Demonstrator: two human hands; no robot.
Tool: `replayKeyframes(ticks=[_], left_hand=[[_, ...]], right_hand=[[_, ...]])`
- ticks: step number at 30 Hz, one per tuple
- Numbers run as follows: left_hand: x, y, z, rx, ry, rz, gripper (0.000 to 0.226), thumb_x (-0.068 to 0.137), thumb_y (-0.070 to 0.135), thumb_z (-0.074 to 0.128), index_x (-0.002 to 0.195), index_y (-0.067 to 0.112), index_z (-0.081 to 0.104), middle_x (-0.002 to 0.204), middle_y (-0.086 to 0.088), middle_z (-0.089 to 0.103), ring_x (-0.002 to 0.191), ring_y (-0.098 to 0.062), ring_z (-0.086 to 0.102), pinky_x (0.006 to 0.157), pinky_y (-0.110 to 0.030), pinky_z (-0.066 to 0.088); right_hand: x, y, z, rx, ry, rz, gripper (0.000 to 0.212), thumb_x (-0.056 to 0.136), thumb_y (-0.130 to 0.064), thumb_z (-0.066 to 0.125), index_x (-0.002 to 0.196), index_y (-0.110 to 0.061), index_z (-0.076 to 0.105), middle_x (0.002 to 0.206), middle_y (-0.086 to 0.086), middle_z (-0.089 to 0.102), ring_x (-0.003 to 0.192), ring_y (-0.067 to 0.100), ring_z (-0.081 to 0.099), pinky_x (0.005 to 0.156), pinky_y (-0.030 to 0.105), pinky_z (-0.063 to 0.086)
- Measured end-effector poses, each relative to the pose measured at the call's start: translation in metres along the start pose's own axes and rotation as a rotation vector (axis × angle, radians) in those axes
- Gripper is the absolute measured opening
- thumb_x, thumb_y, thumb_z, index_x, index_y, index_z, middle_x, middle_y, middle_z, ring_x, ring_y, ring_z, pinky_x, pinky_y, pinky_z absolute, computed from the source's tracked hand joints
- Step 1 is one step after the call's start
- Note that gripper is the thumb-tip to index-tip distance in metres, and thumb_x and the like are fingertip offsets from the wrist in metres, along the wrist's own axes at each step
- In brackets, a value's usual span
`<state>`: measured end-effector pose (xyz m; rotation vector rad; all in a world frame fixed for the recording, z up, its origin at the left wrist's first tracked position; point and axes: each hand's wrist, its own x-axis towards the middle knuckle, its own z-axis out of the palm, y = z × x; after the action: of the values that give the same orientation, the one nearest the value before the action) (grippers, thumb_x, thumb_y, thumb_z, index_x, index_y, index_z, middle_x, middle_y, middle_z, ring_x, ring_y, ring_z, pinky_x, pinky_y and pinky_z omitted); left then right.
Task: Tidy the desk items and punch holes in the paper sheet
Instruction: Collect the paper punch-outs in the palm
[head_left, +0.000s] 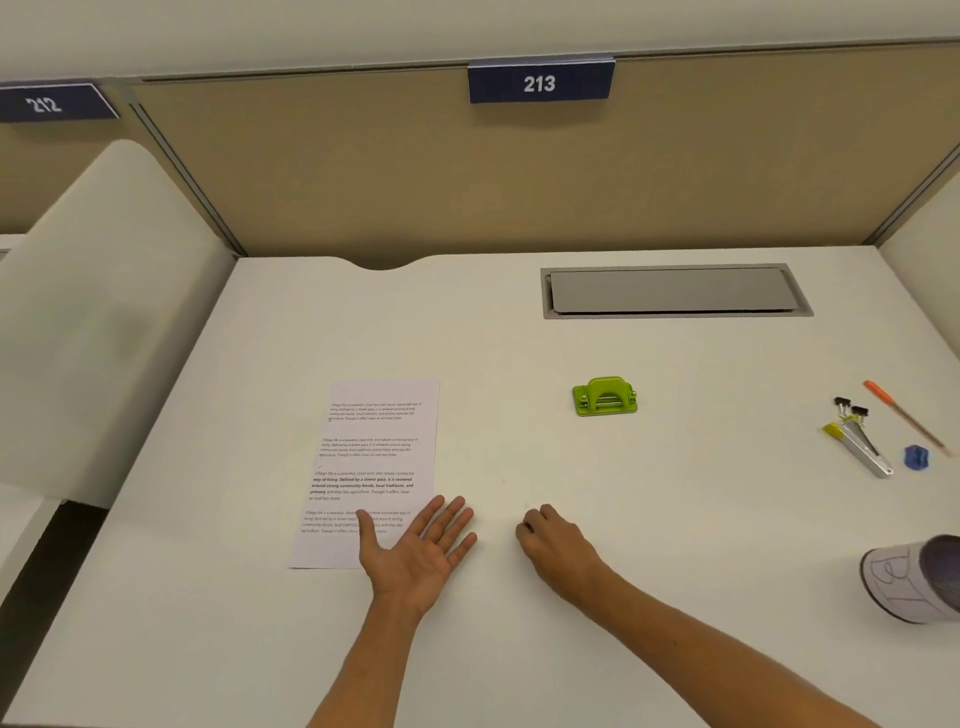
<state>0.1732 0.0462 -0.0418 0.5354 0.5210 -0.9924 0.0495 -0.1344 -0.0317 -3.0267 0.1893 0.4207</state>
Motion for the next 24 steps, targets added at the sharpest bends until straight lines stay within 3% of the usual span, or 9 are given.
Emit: replayKeyframes(ticks=[2,5,7,10,13,16,20,22,24], left_hand=[[0.0,-0.004,0.004,-0.008,-0.04,-0.034,0.122,0.055,0.08,0.069,0.143,0.001,0.042,0.144,-0.028,0.049,0.133,-0.046,0.047,0.108,-0.063,0.037],[0.0,-0.009,0.009,-0.019,-0.114,-0.09,0.124,0.056,0.082,0.068,0.145,0.002,0.038,0.148,-0.028,0.043,0.137,-0.046,0.042,0.114,-0.064,0.029],[0.001,-0.011,0.014,-0.014,-0.172,-0.125,0.125,0.057,0.084,0.066,0.147,0.002,0.036,0.151,-0.028,0.039,0.14,-0.046,0.037,0.117,-0.064,0.023],[0.002,-0.015,0.023,-0.014,-0.258,-0.171,0.127,0.058,0.086,0.064,0.148,0.001,0.035,0.154,-0.027,0.033,0.143,-0.045,0.031,0.118,-0.064,0.018],[0.003,-0.023,0.035,-0.017,-0.323,-0.21,0.129,0.058,0.088,0.062,0.147,-0.001,0.035,0.154,-0.028,0.033,0.143,-0.045,0.032,0.116,-0.063,0.025],[0.003,-0.033,0.048,0.02,-0.344,-0.214,0.131,0.059,0.09,0.059,0.148,-0.002,0.033,0.153,-0.028,0.035,0.142,-0.044,0.035,0.115,-0.058,0.031],[-0.004,-0.043,0.07,0.042,-0.543,-0.225,0.132,0.064,0.093,0.05,0.153,0.0,0.018,0.162,-0.027,0.01,0.15,-0.042,0.01,0.123,-0.057,0.0],[-0.006,-0.045,0.074,0.069,-0.605,-0.219,0.132,0.065,0.094,0.046,0.153,0.0,0.013,0.162,-0.026,0.007,0.151,-0.041,0.007,0.123,-0.057,-0.003],[-0.009,-0.044,0.076,0.062,-0.62,-0.22,0.132,0.066,0.093,0.047,0.153,0.0,0.013,0.162,-0.026,0.007,0.151,-0.041,0.007,0.123,-0.056,-0.002]], right_hand=[[0.001,-0.002,-0.003,0.107,0.076,0.1,0.021,0.059,0.003,0.077,0.065,-0.012,0.063,0.069,0.002,0.063,0.066,0.019,0.061,0.041,0.026,0.038],[0.004,0.002,-0.005,0.542,0.161,0.365,0.021,0.084,-0.001,0.056,0.085,-0.012,0.073,0.086,0.0,0.073,0.085,0.02,0.067,0.07,0.024,0.048],[0.004,0.008,-0.017,0.892,0.188,0.552,0.019,0.087,-0.003,0.06,0.09,-0.009,0.078,0.089,0.004,0.077,0.083,0.019,0.072,0.082,0.024,0.055],[-0.003,0.01,-0.046,1.228,0.169,0.598,0.01,0.081,-0.006,0.073,0.081,-0.014,0.078,0.08,0.007,0.077,0.071,0.018,0.075,0.081,0.036,0.062],[-0.005,-0.003,-0.079,1.15,0.077,0.424,0.014,0.078,-0.012,0.074,0.075,-0.025,0.077,0.076,-0.002,0.077,0.07,0.006,0.072,0.073,0.022,0.059],[-0.005,-0.029,-0.112,0.961,0.019,0.258,0.012,0.081,-0.017,0.071,0.09,-0.02,0.078,0.088,-0.001,0.077,0.07,0.0,0.064,0.063,0.01,0.044],[-0.007,-0.051,-0.136,0.758,-0.02,0.221,0.028,0.093,-0.006,0.054,0.115,-0.012,0.071,0.112,0.012,0.072,0.097,0.025,0.067,0.083,0.029,0.054],[-0.01,-0.053,-0.142,0.66,-0.057,0.214,0.036,0.094,-0.001,0.049,0.123,-0.011,0.067,0.127,0.019,0.064,0.112,0.035,0.062,0.094,0.037,0.052],[-0.014,-0.052,-0.149,0.615,-0.063,0.192,0.04,0.093,0.003,0.047,0.125,-0.012,0.067,0.131,0.021,0.059,0.115,0.037,0.059,0.087,0.033,0.051]])
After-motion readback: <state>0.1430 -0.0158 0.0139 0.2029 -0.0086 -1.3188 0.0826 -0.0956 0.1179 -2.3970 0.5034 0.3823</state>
